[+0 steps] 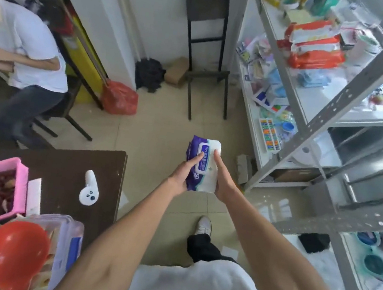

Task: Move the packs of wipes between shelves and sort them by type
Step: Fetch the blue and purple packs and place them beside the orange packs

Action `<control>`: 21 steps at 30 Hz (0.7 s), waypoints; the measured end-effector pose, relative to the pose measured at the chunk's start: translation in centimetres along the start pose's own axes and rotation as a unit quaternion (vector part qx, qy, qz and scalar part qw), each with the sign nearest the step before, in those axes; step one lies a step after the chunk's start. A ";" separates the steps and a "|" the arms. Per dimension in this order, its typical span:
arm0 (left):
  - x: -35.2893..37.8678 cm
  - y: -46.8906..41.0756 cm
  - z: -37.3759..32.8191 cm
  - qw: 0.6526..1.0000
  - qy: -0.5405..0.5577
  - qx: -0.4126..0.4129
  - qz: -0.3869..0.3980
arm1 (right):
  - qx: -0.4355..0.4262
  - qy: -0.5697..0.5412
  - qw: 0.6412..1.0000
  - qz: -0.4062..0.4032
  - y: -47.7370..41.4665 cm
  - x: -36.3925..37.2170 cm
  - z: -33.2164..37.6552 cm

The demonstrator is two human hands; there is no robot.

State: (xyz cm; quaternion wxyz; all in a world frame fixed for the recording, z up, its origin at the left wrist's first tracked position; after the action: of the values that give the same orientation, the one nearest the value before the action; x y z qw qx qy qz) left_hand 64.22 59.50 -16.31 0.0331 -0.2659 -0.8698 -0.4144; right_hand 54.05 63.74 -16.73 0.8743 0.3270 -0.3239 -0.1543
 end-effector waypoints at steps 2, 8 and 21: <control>-0.4 -2.2 -2.7 1.000 -0.011 -0.002 -0.015 | 0.001 0.006 1.000 0.011 -2.2 0.3 3.0; -1.2 -8.9 -10.2 1.000 -0.014 0.005 -0.028 | -0.008 0.028 0.999 0.032 -8.3 1.8 10.7; -1.7 -27.6 -27.1 0.994 -0.093 -0.012 0.049 | -0.066 0.015 0.982 -0.174 -25.4 1.6 25.2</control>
State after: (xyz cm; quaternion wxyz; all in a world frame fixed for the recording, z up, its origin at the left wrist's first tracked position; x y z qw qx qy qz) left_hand 47.75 24.55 -18.51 -0.0307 -0.3459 -0.8500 -0.3962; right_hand 36.92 32.31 -18.49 0.8584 0.3219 -0.2384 -0.3204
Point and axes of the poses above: each hand's wrist, its own y-axis away from the middle knuckle, its own x-axis out of the palm, z = x × y, the point moved 6 cm from there along -y, towards the middle knuckle, and after that the axes turned 7 degrees about -y, right-handed, at the moved point
